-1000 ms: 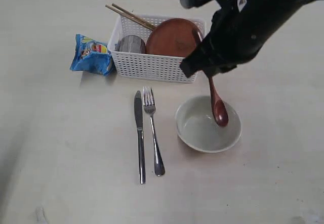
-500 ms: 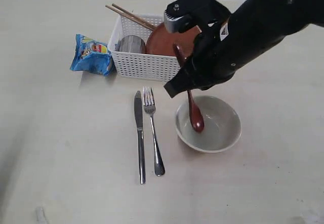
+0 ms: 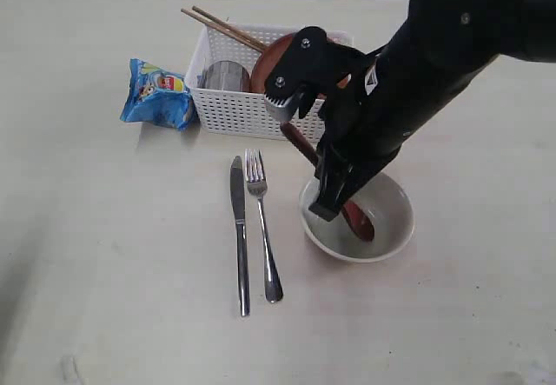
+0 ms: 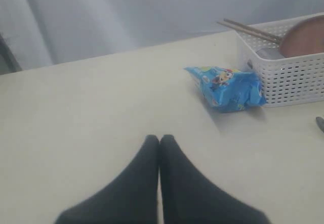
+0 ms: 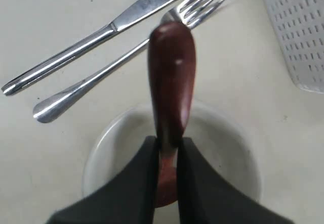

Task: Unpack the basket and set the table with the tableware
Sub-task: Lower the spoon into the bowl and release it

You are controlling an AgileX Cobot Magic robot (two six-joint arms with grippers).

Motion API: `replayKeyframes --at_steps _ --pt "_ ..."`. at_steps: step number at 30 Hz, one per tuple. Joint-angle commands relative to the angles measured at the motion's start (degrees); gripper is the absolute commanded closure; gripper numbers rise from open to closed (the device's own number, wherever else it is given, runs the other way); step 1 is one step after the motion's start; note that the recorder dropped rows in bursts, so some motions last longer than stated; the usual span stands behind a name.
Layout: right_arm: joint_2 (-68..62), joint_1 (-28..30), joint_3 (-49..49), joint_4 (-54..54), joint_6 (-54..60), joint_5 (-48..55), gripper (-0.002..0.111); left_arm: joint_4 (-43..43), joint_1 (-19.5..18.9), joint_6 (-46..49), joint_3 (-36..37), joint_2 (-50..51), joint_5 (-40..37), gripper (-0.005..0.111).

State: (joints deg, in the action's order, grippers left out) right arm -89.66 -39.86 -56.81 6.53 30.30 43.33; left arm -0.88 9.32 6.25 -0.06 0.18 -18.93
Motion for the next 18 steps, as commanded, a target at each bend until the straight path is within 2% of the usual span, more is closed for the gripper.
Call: replayKeyframes --at_steps 1,12,14,18 --pt "-0.09 -0.44 0.24 0.26 1.92 0.67 0.109 0.11 0.35 -0.04 0.06 -0.18 0.39 0.107" --pt "-2.04 -0.44 0.24 -0.39 0.49 -0.08 0.106 0.11 0.35 -0.29 0.06 -0.18 0.39 0.107" --pt "-1.93 -0.44 0.24 -0.39 0.39 -0.41 0.097 0.11 0.35 -0.29 0.06 -0.18 0.39 0.107" --pt "-1.93 -0.44 0.24 -0.57 -0.7 -0.41 0.07 0.11 0.35 -0.18 0.06 -0.18 0.39 0.107"
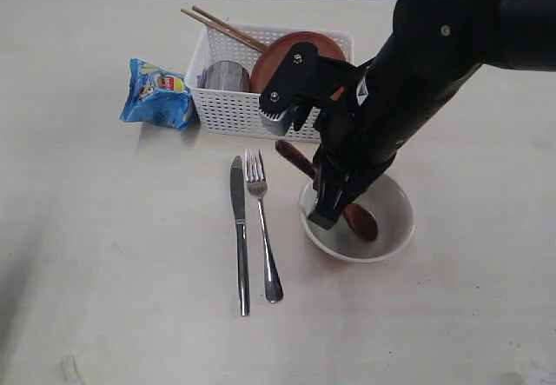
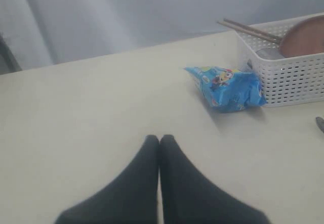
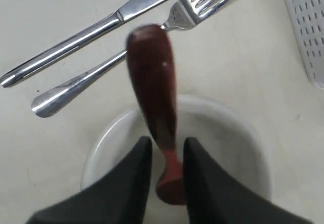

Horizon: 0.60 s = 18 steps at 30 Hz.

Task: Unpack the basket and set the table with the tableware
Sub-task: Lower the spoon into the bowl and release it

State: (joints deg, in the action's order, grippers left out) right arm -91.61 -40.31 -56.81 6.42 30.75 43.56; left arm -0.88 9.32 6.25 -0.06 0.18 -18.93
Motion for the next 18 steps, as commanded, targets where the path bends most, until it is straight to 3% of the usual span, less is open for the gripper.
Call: replayKeyframes --at_steps 1,11,18 --pt "0.02 0.01 0.24 -0.46 -1.15 -0.64 0.069 0.11 0.35 -0.18 0.06 -0.18 0.39 0.107" --pt "2.76 0.01 -3.38 -0.3 -3.82 -0.51 0.071 0.11 0.35 -0.18 0.06 -0.18 0.39 0.107" --pt "3.16 0.23 -13.99 -0.48 -16.46 -3.86 0.071 0.11 0.35 -0.18 0.06 -0.18 0.39 0.107"
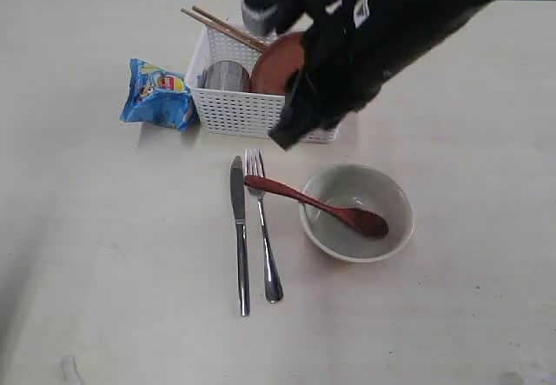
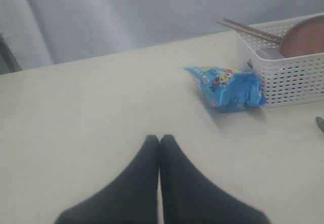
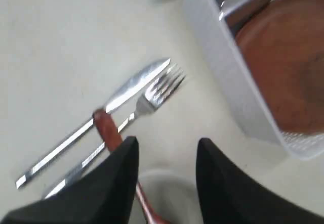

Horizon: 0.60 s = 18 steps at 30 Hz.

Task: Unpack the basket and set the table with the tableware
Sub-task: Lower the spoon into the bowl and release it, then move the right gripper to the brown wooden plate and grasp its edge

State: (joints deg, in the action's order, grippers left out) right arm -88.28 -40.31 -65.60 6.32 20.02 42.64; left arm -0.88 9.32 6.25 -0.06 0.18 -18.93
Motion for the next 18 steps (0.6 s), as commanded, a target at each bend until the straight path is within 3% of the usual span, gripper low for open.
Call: replayKeyframes --at_steps 1,4,8,11,18 --pt "-0.86 0.23 -6.35 -0.38 -5.73 -3.78 0.071 0.11 0.35 -0.18 0.06 -0.18 0.39 0.107" --pt "-4.04 0.23 -10.66 -0.82 -7.3 -5.21 0.071 0.11 0.35 -0.18 0.06 -0.18 0.39 0.107" --pt "-10.46 1.87 -17.01 -2.47 -18.33 -2.73 0.071 0.11 0.35 -0.05 0.06 -0.18 0.39 0.107" --pt "-16.68 5.02 -23.53 -2.47 -24.2 5.01 0.071 0.11 0.35 -0.05 0.06 -0.18 0.39 0.107" --pt "-27.81 12.07 -39.04 -1.67 -23.19 18.67 0.069 0.11 0.35 -0.05 0.06 -0.18 0.39 0.107"
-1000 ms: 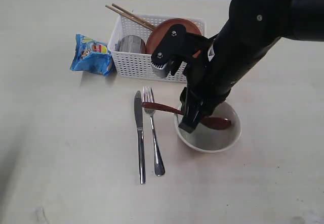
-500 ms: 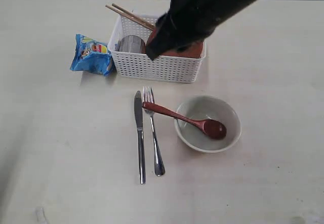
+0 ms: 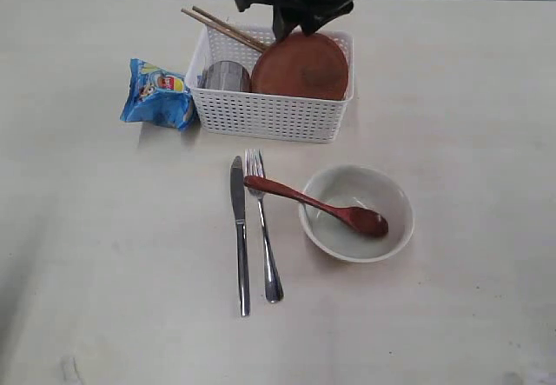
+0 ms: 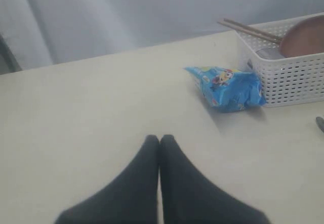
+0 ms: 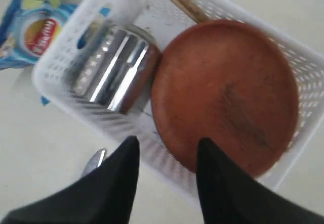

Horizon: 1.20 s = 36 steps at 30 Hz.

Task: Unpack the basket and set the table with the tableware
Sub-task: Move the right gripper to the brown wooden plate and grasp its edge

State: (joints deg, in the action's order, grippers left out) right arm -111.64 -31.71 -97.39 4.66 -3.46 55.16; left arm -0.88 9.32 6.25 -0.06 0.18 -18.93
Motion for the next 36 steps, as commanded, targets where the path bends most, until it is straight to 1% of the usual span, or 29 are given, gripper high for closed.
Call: replayKeyframes --at_steps 1,4,8,11,19,24,30,36 --pt "-5.62 4.3 -9.14 -0.01 0.46 6.75 0.067 0.11 0.35 -0.05 0.06 -0.18 0.39 0.107" --pt "-8.61 6.32 -13.65 0.46 2.04 8.5 0.061 0.11 0.35 -0.05 0.06 -0.18 0.39 0.107" --pt "-12.34 8.3 -17.62 2.7 6.04 12.69 0.062 0.11 0.35 -0.05 0.06 -0.18 0.39 0.107" --pt "-14.26 9.29 -18.45 2.57 8.48 14.8 0.062 0.11 0.35 -0.05 0.06 -0.18 0.39 0.107" --pt "-15.38 9.9 -18.45 2.78 15.07 12.84 0.062 0.11 0.35 -0.05 0.06 -0.18 0.39 0.107" --pt "-15.57 9.9 -18.45 2.9 15.5 10.62 0.062 -0.57 0.35 -0.05 0.06 -0.18 0.39 0.107" --pt "-17.91 9.9 -18.45 3.25 16.33 11.68 0.062 -0.37 0.35 -0.2 0.06 -0.18 0.39 0.107" --pt "-18.24 9.48 -18.45 2.89 16.59 8.53 0.062 -0.37 0.35 -0.2 0.06 -0.18 0.39 0.107"
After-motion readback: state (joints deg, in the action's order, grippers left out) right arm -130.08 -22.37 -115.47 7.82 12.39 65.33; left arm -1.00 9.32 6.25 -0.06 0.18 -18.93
